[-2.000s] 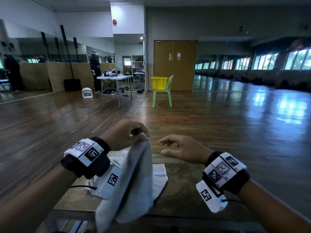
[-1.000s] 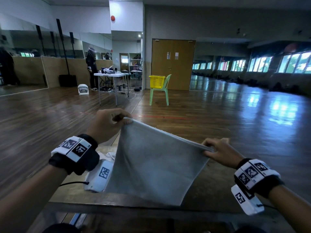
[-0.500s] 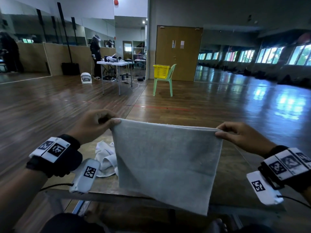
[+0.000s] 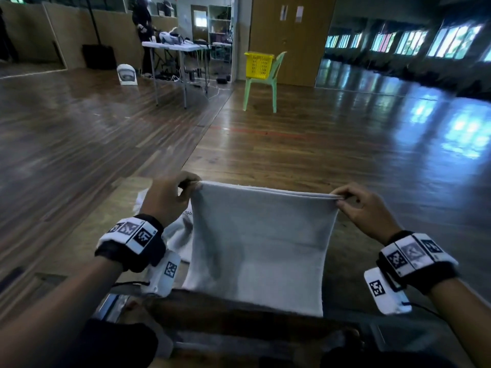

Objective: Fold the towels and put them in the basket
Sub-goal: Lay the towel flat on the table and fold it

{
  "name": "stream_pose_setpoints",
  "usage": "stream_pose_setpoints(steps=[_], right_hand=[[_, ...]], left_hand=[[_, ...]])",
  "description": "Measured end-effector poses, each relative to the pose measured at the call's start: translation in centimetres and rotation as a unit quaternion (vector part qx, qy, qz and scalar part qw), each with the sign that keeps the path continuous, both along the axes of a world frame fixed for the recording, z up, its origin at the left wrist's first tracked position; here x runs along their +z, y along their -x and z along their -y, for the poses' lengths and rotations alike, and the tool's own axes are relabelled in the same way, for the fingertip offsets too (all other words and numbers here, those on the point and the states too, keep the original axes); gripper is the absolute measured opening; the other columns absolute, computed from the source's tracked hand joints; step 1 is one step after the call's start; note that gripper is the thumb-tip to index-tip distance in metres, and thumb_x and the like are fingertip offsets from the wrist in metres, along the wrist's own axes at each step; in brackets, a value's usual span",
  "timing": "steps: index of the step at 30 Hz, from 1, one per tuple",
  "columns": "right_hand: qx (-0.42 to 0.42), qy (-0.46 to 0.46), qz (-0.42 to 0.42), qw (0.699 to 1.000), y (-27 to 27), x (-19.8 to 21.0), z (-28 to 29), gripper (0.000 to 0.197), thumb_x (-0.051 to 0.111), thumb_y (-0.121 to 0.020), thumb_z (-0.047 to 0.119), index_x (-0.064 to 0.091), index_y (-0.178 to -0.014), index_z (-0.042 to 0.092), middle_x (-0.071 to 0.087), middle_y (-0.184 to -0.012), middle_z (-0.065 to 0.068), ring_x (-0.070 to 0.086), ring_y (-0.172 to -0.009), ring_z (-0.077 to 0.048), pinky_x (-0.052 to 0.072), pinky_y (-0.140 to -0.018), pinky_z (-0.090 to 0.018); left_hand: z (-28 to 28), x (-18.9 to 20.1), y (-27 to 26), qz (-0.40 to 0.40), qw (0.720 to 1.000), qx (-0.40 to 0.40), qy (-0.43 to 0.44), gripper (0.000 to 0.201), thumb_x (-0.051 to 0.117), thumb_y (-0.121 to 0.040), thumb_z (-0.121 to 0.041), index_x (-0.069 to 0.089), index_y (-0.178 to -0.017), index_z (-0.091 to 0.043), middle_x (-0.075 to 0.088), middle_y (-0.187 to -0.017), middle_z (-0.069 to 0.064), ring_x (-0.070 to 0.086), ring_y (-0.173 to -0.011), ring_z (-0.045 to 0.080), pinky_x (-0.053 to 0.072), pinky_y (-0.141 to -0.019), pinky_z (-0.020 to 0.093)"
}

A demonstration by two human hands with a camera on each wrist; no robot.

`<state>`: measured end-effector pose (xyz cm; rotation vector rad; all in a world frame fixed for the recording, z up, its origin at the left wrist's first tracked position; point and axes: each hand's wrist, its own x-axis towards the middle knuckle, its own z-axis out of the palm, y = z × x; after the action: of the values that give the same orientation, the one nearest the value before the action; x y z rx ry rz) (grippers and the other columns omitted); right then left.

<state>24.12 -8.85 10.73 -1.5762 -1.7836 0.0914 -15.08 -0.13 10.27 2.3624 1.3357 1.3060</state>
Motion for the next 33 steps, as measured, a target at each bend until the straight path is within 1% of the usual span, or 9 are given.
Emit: stream_pose_setpoints(steps=[4,6,9,13,15,18,23,28,33], right_hand=[[-0.006,0.004,0.021,1.0,-0.3,-3.3,-0.7,0.035,0.068,-0.074,-0.005,0.064,-0.084,0.029,0.06,-0.083,0.018,0.058,-0.086,-0.014,0.046,-0.081,-0.028],[0.01,0.044,0.045,0.998,-0.2,-5.2,-0.2,0.039,0.069,-0.074,-0.003,0.061,-0.078,0.035,0.061,-0.08,0.017,0.058,-0.084,-0.013,0.048,-0.079,-0.033],[0.057,0.136,0.083,0.986,0.2,-7.4,1.0,0.045,0.069,-0.075,0.002,0.053,-0.074,0.044,0.057,-0.08,0.023,0.055,-0.083,-0.007,0.047,-0.081,-0.034],[0.096,0.313,0.171,0.929,1.0,-10.1,2.6,0.025,0.068,-0.08,0.029,0.053,-0.073,0.048,0.053,-0.083,0.027,0.049,-0.089,-0.001,0.04,-0.09,-0.032],[0.107,0.341,0.201,0.912,1.7,-11.1,3.0,0.019,0.067,-0.08,0.035,0.057,-0.071,0.05,0.056,-0.084,0.028,0.047,-0.089,0.002,0.037,-0.088,-0.029],[0.111,0.335,0.251,0.902,2.4,-11.8,3.1,0.009,0.063,-0.082,0.038,0.068,-0.087,0.043,0.056,-0.089,0.026,0.047,-0.091,0.004,0.033,-0.084,-0.025],[0.078,0.299,0.305,0.901,2.4,-11.6,1.6,0.013,0.057,-0.087,0.041,0.068,-0.095,0.039,0.05,-0.083,0.029,0.048,-0.101,-0.001,0.023,-0.08,-0.028],[-0.011,0.274,0.346,0.897,0.9,-11.4,-0.7,0.017,0.054,-0.089,0.035,0.067,-0.101,0.039,0.063,-0.109,0.017,0.05,-0.11,-0.009,0.029,-0.091,-0.036],[-0.058,0.23,0.299,0.924,-1.2,-11.8,-1.1,0.013,0.062,-0.085,0.028,0.068,-0.094,0.034,0.067,-0.104,0.014,0.055,-0.104,-0.014,0.029,-0.084,-0.036]], left_hand=[[-0.1,-3.5,0.1,-0.076,0.996,-0.028,0.035,0.015,0.058,-0.084,-0.02,0.069,-0.091,-0.011,0.07,-0.085,-0.001,0.062,-0.074,0.018,0.044,-0.069,0.023],[0.4,-5.3,0.5,-0.128,0.989,-0.052,0.058,0.017,0.057,-0.079,-0.023,0.068,-0.088,-0.013,0.071,-0.084,0.001,0.065,-0.074,0.023,0.049,-0.067,0.027],[1.4,-7.8,1.4,-0.204,0.972,-0.07,0.095,0.012,0.071,-0.072,-0.013,0.067,-0.083,-0.016,0.07,-0.081,-0.002,0.065,-0.074,0.02,0.041,-0.064,0.022],[2.1,-10.1,2.7,-0.307,0.929,-0.109,0.174,0.013,0.067,-0.075,-0.019,0.063,-0.087,-0.022,0.066,-0.089,-0.008,0.062,-0.081,0.015,0.043,-0.065,0.026],[2.2,-10.6,2.8,-0.351,0.905,-0.128,0.204,0.015,0.063,-0.079,-0.024,0.062,-0.094,-0.024,0.063,-0.097,-0.01,0.06,-0.09,0.015,0.041,-0.073,0.026],[2.1,-11.0,1.9,-0.409,0.885,-0.127,0.184,0.021,0.056,-0.085,-0.026,0.062,-0.104,-0.027,0.062,-0.108,-0.012,0.056,-0.103,0.011,0.032,-0.08,0.022],[1.3,-11.4,0.0,-0.415,0.885,-0.125,0.172,0.02,0.055,-0.085,-0.025,0.066,-0.102,-0.028,0.066,-0.106,-0.011,0.058,-0.102,0.01,0.034,-0.086,0.026],[0.3,-11.8,-2.3,-0.404,0.894,-0.101,0.164,0.018,0.054,-0.087,-0.027,0.067,-0.1,-0.025,0.068,-0.105,-0.006,0.061,-0.099,0.016,0.034,-0.085,0.027],[-0.1,-11.8,-3.4,-0.37,0.913,-0.095,0.143,0.013,0.058,-0.084,-0.025,0.067,-0.094,-0.023,0.07,-0.096,-0.005,0.063,-0.091,0.018,0.032,-0.078,0.028]])
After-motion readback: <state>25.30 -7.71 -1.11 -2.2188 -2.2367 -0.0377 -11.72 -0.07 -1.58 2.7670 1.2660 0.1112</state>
